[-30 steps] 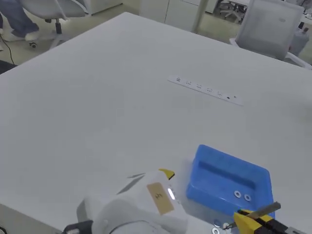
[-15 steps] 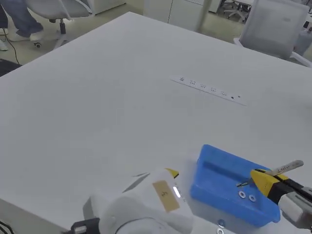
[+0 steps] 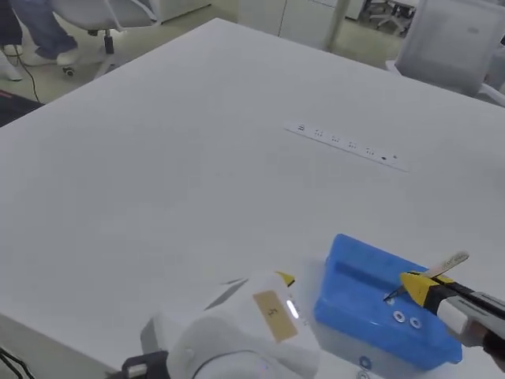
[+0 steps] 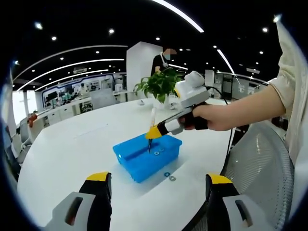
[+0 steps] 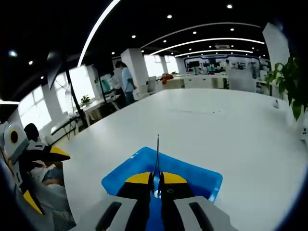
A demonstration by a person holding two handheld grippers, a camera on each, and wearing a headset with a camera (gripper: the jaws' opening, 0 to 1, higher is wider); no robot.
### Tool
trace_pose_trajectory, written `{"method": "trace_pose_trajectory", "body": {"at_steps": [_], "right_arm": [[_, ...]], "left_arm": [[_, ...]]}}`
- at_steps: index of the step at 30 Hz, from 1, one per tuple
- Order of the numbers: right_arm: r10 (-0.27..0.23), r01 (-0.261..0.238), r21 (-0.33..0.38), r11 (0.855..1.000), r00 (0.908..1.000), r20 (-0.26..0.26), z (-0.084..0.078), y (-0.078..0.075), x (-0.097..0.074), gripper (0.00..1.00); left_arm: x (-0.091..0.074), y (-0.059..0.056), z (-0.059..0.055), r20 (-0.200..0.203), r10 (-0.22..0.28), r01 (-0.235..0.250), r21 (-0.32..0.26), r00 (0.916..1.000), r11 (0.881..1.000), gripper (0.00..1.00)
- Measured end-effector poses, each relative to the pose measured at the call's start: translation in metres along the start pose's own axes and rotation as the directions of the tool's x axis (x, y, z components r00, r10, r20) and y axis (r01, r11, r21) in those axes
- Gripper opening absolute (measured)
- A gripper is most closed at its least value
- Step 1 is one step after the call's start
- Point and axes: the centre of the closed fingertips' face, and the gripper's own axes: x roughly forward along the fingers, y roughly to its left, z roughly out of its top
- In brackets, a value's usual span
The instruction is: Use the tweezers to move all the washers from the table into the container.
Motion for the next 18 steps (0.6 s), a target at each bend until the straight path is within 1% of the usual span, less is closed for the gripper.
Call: {"method": "trace_pose_trajectory", "body": {"at_steps": [3, 6, 7, 8, 9, 10, 15, 18], "right_arm": [[-0.004, 0.003, -0.006, 1.0, 0.9996, -0.028, -0.006, -0.005, 0.005, 0.03], [-0.001, 0.001, -0.005, 1.0, 0.9994, -0.033, -0.006, -0.006, 0.008, 0.03], [-0.004, 0.004, 0.001, 1.0, 0.9991, -0.043, -0.008, -0.007, 0.009, 0.03], [-0.01, 0.012, 0.028, 1.0, 0.9985, -0.053, -0.011, -0.009, 0.01, 0.03], [-0.013, 0.015, 0.037, 0.999, 0.9981, -0.06, -0.013, -0.01, 0.01, 0.03], [-0.019, 0.021, 0.028, 0.999, 0.9971, -0.073, -0.014, -0.011, 0.011, 0.03], [-0.02, 0.022, 0.029, 0.999, 0.9968, -0.078, -0.015, -0.012, 0.011, 0.03], [-0.027, 0.03, 0.03, 0.999, 0.9958, -0.087, -0.019, -0.012, 0.01, 0.03]], "left_arm": [[0.0, 0.0, 0.0, 0.0, 0.0, 0.0, -0.001, 1.0, 1.0, 0.82], [0.0, 0.0, 0.0, -0.002, -0.001, 0.001, 0.001, 1.0, 1.0, 0.82], [0.0, 0.0, 0.0, -0.002, 0.0, 0.0, 0.001, 1.0, 1.0, 0.82], [0.0, 0.0, 0.0, -0.002, -0.001, 0.001, 0.0, 1.0, 1.0, 0.82], [0.0, 0.0, 0.0, 0.0, 0.0, 0.0, -0.002, 1.0, 1.0, 0.82], [0.0, 0.0, 0.0, -0.001, 0.0, 0.0, -0.003, 1.0, 1.0, 0.82], [0.0, 0.001, -0.001, -0.002, 0.001, -0.001, -0.005, 1.0, 1.0, 0.82], [0.0, 0.001, -0.001, -0.003, 0.002, -0.002, -0.008, 1.0, 1.0, 0.82]]}}
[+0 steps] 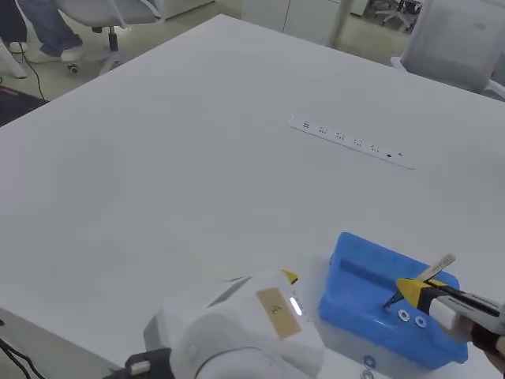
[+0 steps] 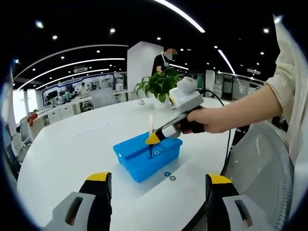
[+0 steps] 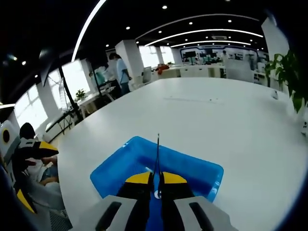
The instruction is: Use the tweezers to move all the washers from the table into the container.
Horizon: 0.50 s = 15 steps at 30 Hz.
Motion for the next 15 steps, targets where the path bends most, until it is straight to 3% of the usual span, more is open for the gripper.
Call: {"method": "trace_pose_trajectory", "body": {"at_steps": [6, 15], "right_arm": [[0.012, -0.026, 0.126, 0.992, 0.9934, 0.114, 0.014, 0.002, -0.008, 0.04], [0.063, -0.085, 0.107, 0.991, 0.9801, 0.188, 0.027, 0.023, -0.031, 0.04]], "left_arm": [[0.0, -0.001, 0.0, -0.001, -0.003, 0.003, 0.003, 1.0, 1.0, 0.82], [0.0, -0.001, 0.0, 0.002, -0.007, 0.007, 0.001, 1.0, 1.0, 0.82]]}}
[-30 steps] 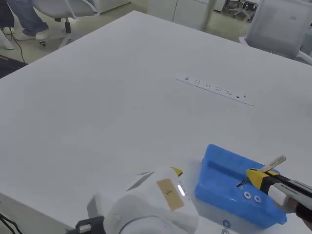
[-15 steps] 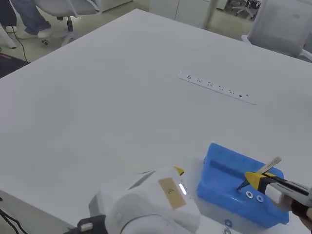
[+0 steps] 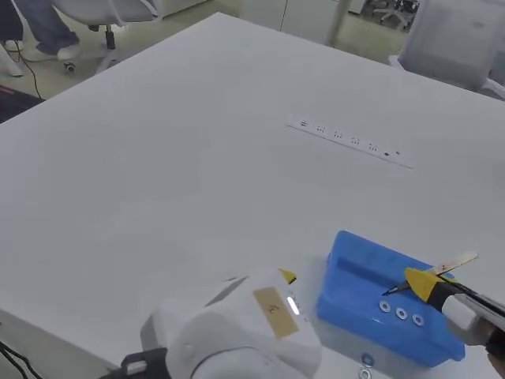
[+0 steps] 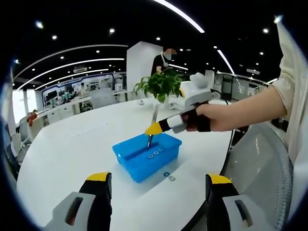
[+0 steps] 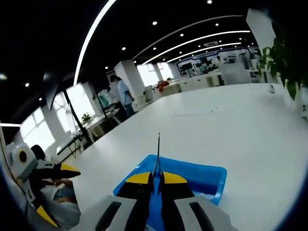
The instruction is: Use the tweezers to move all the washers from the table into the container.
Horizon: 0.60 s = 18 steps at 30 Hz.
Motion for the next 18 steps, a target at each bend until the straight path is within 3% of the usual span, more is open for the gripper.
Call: {"method": "trace_pose_trajectory", "body": {"at_steps": [5, 11, 14, 18], "right_arm": [[0.057, -0.057, -0.01, 0.998, 0.9977, 0.036, 0.004, 0.022, -0.012, 0.04], [0.123, -0.123, 0.008, 0.992, 0.9921, 0.024, -0.01, 0.043, -0.022, 0.04], [0.138, -0.138, 0.024, 0.99, 0.9904, 0.005, -0.023, 0.047, -0.024, 0.04], [0.117, -0.116, 0.021, 0.993, 0.9909, -0.067, -0.048, 0.045, -0.024, 0.04]], "left_arm": [[0.0, 0.0, 0.0, -0.001, -0.001, 0.001, -0.002, 1.0, 1.0, 0.81], [0.001, -0.002, -0.001, -0.005, -0.006, 0.006, 0.003, 1.0, 1.0, 0.81], [0.001, -0.003, -0.002, -0.008, -0.012, 0.012, 0.005, 0.9999, 1.0, 0.81], [0.002, -0.004, -0.002, -0.011, -0.016, 0.016, 0.008, 0.9998, 1.0, 0.81]]}}
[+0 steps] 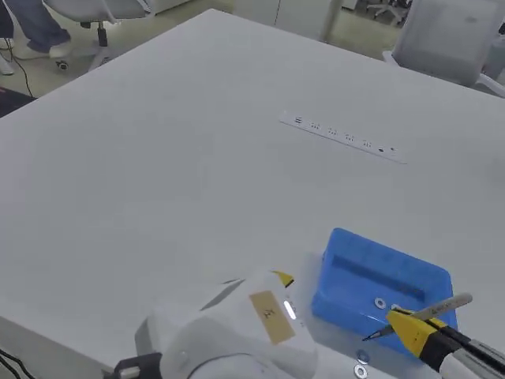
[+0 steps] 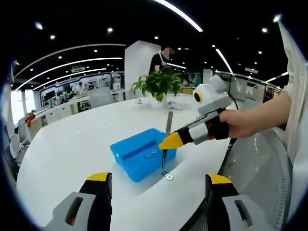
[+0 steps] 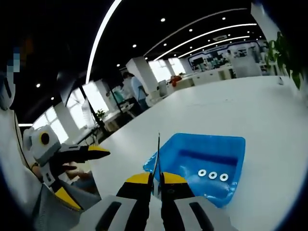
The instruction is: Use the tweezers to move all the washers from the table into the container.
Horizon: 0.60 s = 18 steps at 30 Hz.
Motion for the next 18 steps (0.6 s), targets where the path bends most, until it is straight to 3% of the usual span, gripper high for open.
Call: {"method": "trace_pose_trajectory", "body": {"at_steps": [4, 8, 14, 18], "right_arm": [[-0.026, 0.026, -0.003, 1.0, 0.9982, -0.054, -0.019, -0.006, 0.001, 0.04], [-0.054, 0.055, 0.007, 0.998, 0.9958, -0.074, -0.029, -0.013, 0.001, 0.04], [-0.068, 0.07, 0.024, 0.997, 0.995, -0.073, -0.032, -0.018, 0.001, 0.04], [-0.076, 0.074, -0.026, 0.997, 0.9927, -0.093, -0.033, -0.016, 0.001, 0.04]], "left_arm": [[0.0, -0.001, -0.001, -0.003, -0.004, 0.004, 0.002, 1.0, 1.0, 0.81], [0.001, -0.001, -0.001, -0.005, -0.006, 0.006, 0.001, 1.0, 1.0, 0.81], [0.0, -0.001, -0.001, -0.006, -0.006, 0.006, -0.002, 1.0, 1.0, 0.8], [0.0, -0.001, -0.002, -0.01, -0.007, 0.007, -0.008, 0.9999, 1.0, 0.8]]}}
